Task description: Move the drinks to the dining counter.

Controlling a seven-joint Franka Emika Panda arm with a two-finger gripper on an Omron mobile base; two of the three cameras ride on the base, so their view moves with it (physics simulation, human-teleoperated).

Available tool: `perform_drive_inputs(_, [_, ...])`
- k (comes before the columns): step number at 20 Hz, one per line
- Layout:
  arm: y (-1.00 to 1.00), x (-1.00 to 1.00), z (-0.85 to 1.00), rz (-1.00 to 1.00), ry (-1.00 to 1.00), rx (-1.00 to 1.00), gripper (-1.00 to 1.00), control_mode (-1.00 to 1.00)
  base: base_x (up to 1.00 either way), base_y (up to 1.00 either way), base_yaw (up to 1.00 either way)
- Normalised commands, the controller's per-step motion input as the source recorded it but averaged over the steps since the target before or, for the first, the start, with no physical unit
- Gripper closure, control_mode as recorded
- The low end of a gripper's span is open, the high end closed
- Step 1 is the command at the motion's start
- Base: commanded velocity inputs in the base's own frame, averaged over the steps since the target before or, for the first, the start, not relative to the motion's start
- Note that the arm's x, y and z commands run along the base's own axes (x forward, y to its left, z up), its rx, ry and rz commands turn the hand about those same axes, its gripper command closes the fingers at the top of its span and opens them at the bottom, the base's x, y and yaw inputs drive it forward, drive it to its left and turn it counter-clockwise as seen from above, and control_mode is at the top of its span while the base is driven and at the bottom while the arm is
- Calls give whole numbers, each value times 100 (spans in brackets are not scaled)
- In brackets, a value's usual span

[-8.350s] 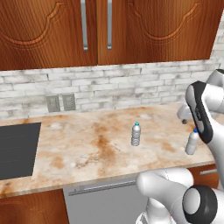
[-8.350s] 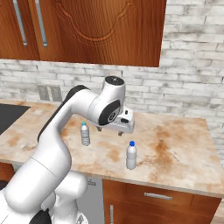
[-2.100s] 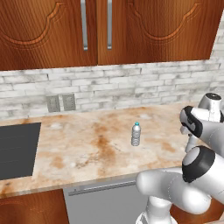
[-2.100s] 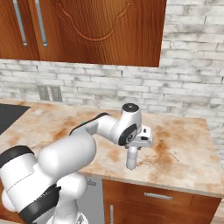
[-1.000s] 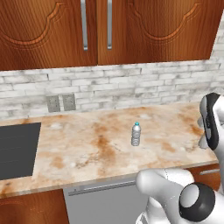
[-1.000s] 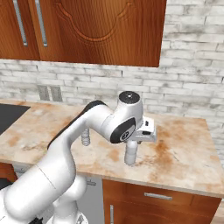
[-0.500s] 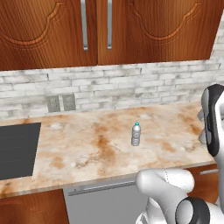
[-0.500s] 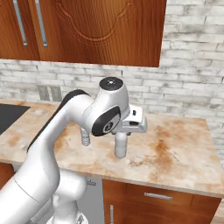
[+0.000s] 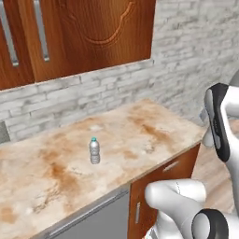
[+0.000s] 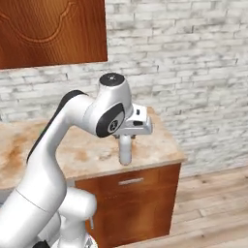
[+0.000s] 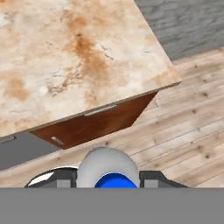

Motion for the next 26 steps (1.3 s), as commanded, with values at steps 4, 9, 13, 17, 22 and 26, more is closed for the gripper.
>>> perform_drive_inputs(4, [0,0,0,0,0,0,100,100,0,0,-99])
perform_drive_inputs(9, [0,0,0,0,0,0,100,100,0,0,-100])
perform_drive_inputs(13, [0,0,0,0,0,0,100,100,0,0,-100])
perform_drive_inputs(17, [0,0,0,0,0,0,100,100,0,0,-100])
perform_drive_inputs(22, [0,0,0,0,0,0,100,100,0,0,-100])
perform_drive_inputs(26, [0,0,0,0,0,0,100,100,0,0,-100])
